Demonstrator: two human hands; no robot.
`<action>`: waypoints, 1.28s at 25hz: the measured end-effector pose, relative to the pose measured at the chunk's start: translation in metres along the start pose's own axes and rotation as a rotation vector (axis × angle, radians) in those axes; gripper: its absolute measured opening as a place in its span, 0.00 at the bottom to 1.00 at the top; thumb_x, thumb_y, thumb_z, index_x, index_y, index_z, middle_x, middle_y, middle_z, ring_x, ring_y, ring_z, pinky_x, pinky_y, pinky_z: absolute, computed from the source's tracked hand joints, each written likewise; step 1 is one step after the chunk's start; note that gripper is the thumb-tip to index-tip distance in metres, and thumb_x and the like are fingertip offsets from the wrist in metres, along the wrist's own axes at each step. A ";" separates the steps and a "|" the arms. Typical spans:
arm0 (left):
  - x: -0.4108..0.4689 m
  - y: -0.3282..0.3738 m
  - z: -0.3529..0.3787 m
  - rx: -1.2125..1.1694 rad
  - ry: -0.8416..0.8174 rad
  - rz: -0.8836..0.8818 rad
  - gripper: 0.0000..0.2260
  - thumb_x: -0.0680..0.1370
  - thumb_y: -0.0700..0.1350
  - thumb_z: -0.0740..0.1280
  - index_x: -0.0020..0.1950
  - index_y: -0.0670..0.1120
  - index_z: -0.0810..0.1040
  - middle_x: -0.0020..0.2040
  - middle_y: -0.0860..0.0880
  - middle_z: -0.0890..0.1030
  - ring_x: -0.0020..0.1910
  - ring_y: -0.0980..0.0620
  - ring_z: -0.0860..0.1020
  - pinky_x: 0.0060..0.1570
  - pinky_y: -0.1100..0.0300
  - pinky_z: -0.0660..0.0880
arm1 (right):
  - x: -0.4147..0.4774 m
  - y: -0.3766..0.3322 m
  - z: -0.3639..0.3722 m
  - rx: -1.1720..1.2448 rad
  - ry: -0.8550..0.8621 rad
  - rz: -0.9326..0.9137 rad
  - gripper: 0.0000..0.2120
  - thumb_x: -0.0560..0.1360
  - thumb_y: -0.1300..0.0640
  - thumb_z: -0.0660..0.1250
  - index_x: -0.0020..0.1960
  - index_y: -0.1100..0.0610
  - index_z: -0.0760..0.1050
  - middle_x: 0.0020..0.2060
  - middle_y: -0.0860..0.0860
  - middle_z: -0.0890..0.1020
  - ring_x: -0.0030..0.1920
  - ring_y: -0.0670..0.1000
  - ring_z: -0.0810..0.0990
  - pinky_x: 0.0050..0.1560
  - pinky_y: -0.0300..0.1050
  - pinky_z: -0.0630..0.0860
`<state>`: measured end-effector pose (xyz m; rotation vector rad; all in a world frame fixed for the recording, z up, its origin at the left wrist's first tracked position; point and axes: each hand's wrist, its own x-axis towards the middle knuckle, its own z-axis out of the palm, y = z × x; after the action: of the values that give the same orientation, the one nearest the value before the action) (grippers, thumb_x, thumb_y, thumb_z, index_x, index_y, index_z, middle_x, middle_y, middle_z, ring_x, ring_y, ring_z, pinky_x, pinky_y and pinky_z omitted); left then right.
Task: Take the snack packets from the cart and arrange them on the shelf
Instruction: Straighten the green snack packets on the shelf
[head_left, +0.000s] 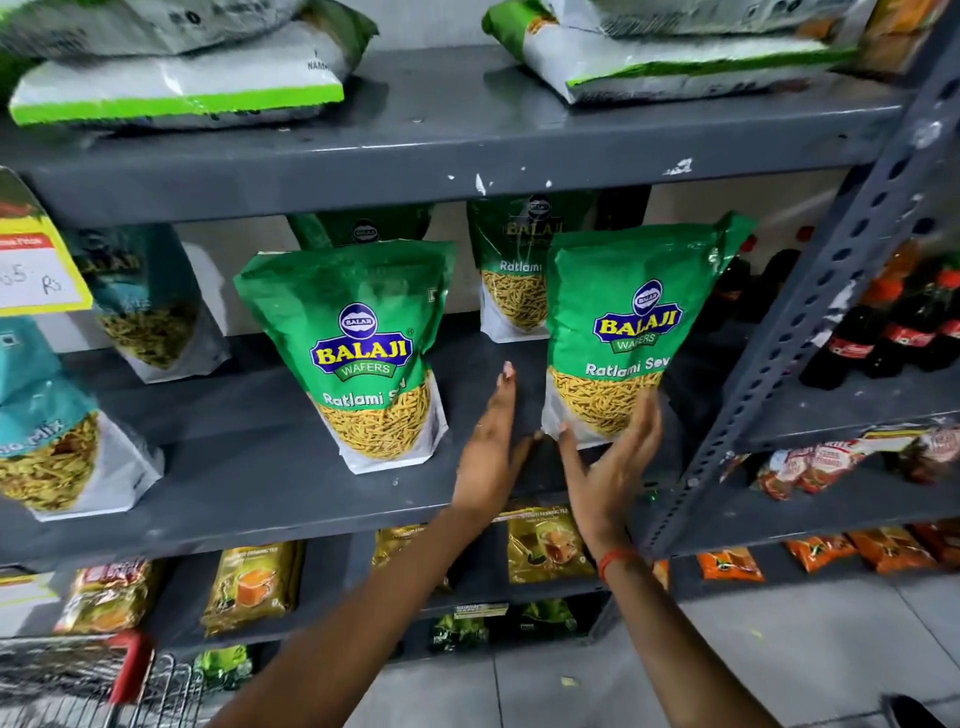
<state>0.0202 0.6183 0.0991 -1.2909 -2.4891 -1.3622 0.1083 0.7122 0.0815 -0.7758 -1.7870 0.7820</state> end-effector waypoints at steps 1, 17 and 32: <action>-0.013 -0.004 -0.013 0.087 0.115 0.109 0.35 0.78 0.49 0.62 0.77 0.47 0.43 0.78 0.54 0.47 0.77 0.54 0.51 0.74 0.60 0.55 | -0.009 -0.012 0.007 0.030 -0.015 -0.099 0.40 0.73 0.48 0.70 0.75 0.62 0.55 0.74 0.59 0.60 0.75 0.57 0.61 0.73 0.43 0.62; -0.032 -0.134 -0.137 -0.291 -0.125 -0.504 0.40 0.64 0.44 0.78 0.70 0.45 0.61 0.59 0.52 0.74 0.57 0.54 0.73 0.51 0.65 0.72 | -0.026 -0.052 0.108 0.175 -0.950 0.330 0.33 0.64 0.59 0.78 0.62 0.46 0.65 0.48 0.35 0.75 0.50 0.38 0.76 0.37 0.21 0.71; -0.044 -0.117 -0.149 -0.334 -0.074 -0.377 0.53 0.63 0.54 0.77 0.76 0.53 0.44 0.75 0.59 0.58 0.74 0.52 0.61 0.62 0.67 0.67 | -0.055 -0.078 0.095 0.125 -0.654 0.170 0.45 0.68 0.42 0.71 0.77 0.49 0.50 0.76 0.51 0.60 0.75 0.46 0.56 0.74 0.45 0.60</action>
<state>-0.0802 0.4521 0.0941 -0.9521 -2.7448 -1.9118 0.0233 0.6075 0.0866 -0.6326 -2.2292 1.3623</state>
